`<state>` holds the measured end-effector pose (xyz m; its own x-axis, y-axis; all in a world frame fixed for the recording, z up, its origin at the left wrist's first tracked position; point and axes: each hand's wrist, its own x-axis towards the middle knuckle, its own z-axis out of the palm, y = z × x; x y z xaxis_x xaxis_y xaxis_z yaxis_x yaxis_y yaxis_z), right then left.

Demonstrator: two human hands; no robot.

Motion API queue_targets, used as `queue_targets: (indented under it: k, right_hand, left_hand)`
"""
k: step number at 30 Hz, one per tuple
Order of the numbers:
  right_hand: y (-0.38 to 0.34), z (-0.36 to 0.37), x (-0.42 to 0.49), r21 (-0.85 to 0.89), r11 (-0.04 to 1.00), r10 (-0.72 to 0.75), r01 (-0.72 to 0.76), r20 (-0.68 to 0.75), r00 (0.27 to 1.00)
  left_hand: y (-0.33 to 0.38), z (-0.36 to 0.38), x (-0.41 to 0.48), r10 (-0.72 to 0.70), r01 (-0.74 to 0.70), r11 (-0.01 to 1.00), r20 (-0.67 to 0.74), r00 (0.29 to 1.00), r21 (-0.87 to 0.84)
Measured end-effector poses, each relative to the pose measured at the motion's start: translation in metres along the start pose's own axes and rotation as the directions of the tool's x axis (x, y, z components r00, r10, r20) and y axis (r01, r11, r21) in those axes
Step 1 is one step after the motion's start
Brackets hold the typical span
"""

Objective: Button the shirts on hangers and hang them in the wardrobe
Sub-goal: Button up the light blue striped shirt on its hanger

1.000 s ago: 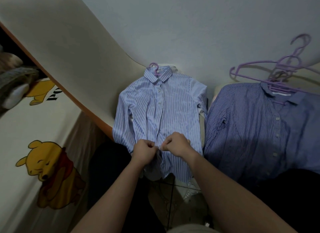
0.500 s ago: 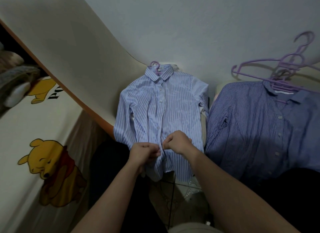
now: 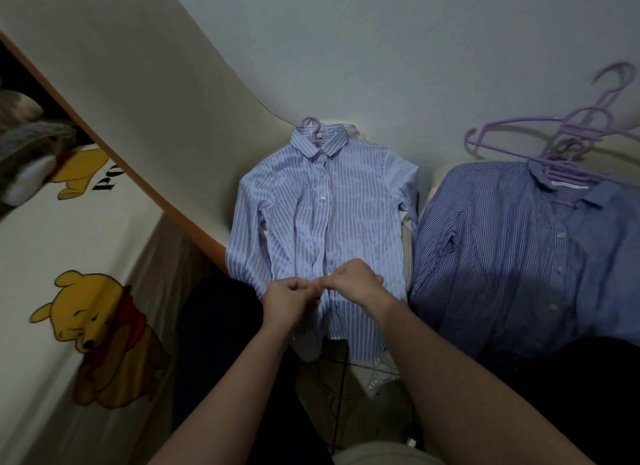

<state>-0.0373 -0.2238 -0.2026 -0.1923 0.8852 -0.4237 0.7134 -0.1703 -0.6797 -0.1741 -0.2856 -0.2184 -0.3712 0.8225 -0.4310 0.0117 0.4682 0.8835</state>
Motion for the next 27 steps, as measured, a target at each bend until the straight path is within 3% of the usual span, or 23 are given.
queue_targets:
  k: [6, 15, 24, 27]
  right_hand:
    - [0.000, 0.004, 0.004, -0.069, 0.998, 0.007, -0.009, -0.025, 1.000]
    - [0.021, 0.006, 0.014, 0.061, 0.993, -0.105, 0.103, 0.036, 0.994]
    - [0.022, 0.002, 0.008, 0.033, 0.985, -0.171, 0.169, 0.071, 0.983]
    - [0.021, 0.001, 0.004, 0.017, 0.986, -0.168, 0.167, 0.062, 0.984]
  left_hand:
    - [0.001, -0.001, 0.001, 0.005, -0.005, 1.000, 0.020, 1.000, -0.003]
    - [0.012, -0.009, 0.007, -0.183, 0.197, 0.978, 0.189, 0.965, -0.061]
    - [0.020, -0.009, 0.014, -0.232, 0.229, 0.973, 0.237, 0.943, 0.037]
    - [0.013, -0.004, 0.010, -0.148, 0.148, 0.989, 0.190, 0.971, 0.015]
